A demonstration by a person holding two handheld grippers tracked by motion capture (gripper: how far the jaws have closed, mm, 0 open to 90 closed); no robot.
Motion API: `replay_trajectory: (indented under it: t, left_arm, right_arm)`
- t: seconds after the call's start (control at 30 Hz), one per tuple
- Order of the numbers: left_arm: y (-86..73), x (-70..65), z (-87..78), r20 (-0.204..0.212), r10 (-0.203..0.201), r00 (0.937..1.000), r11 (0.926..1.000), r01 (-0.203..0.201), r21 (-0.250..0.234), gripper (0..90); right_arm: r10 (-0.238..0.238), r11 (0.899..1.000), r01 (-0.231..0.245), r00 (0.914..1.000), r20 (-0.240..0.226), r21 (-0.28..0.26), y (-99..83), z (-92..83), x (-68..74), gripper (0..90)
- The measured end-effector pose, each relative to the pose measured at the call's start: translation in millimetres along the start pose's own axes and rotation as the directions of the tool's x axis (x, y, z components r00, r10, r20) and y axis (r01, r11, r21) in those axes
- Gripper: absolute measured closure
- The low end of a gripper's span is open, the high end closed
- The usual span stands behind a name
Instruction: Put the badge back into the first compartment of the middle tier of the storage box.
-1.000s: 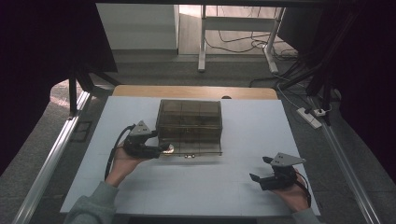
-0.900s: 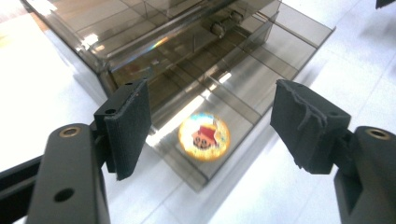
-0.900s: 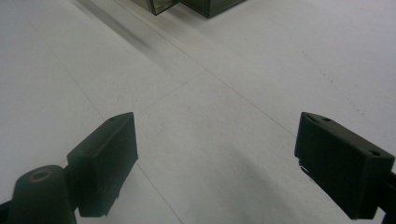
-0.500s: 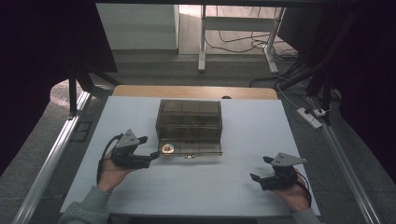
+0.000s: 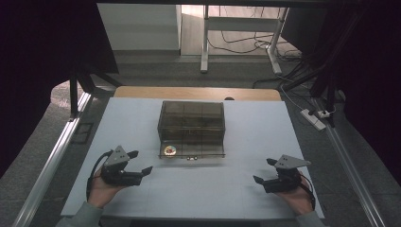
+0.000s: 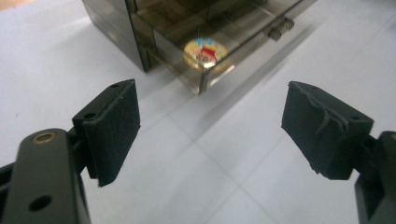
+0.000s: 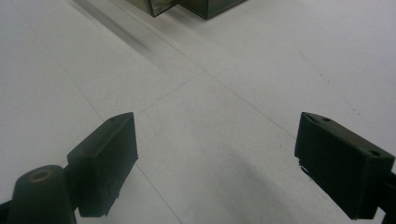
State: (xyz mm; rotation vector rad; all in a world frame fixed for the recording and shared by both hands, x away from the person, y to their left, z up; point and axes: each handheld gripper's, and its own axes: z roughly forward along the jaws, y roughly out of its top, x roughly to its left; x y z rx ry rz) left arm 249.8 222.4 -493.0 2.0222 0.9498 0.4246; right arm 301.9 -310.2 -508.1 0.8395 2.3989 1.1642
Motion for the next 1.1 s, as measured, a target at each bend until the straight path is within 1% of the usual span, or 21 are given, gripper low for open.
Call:
replay_trajectory:
  t: [0.13,0.27,0.33,0.47,0.53,0.7,1.1]
  left_arm:
    - [-13.5,-0.3,-3.0,0.000,-0.003,1.0000,0.9999,0.003,0.015,18.2]
    - [-27.0,3.2,-4.1,-0.002,-0.027,0.9996,0.9992,0.027,0.031,18.0]
    - [-29.9,4.9,-3.7,-0.003,-0.037,0.9993,0.9988,0.037,0.034,17.9]
    - [-26.4,5.0,-3.0,-0.003,-0.032,0.9995,0.9993,0.032,0.019,17.8]
    - [-24.9,3.7,-2.0,0.000,-0.024,0.9997,0.9995,0.024,0.019,17.8]
    - [-23.3,1.2,-0.1,0.003,-0.019,0.9998,0.9996,0.019,0.022,17.8]
    - [-23.7,2.0,2.1,0.004,-0.025,0.9997,0.9993,0.025,0.027,17.8]
  right_arm:
    - [-0.001,1.000,0.001,1.0000,0.002,0.001,-0.3,-0.2,0.1,12.7]
    - [0.000,1.000,0.000,1.0000,0.002,0.002,-0.6,0.2,0.1,12.8]
    - [-0.001,1.000,0.001,1.0000,0.001,0.004,-0.5,0.3,0.1,12.8]
    - [-0.005,1.000,0.005,1.0000,0.001,0.008,-0.3,-0.1,0.4,12.8]
    - [-0.006,1.000,0.006,1.0000,0.001,0.004,-0.3,-0.5,0.7,12.8]
    - [-0.009,1.000,0.010,1.0000,-0.001,0.005,-0.2,-0.9,1.0,12.9]
    - [-0.024,1.000,0.024,0.9997,0.005,-0.012,0.5,-1.7,3.7,13.0]
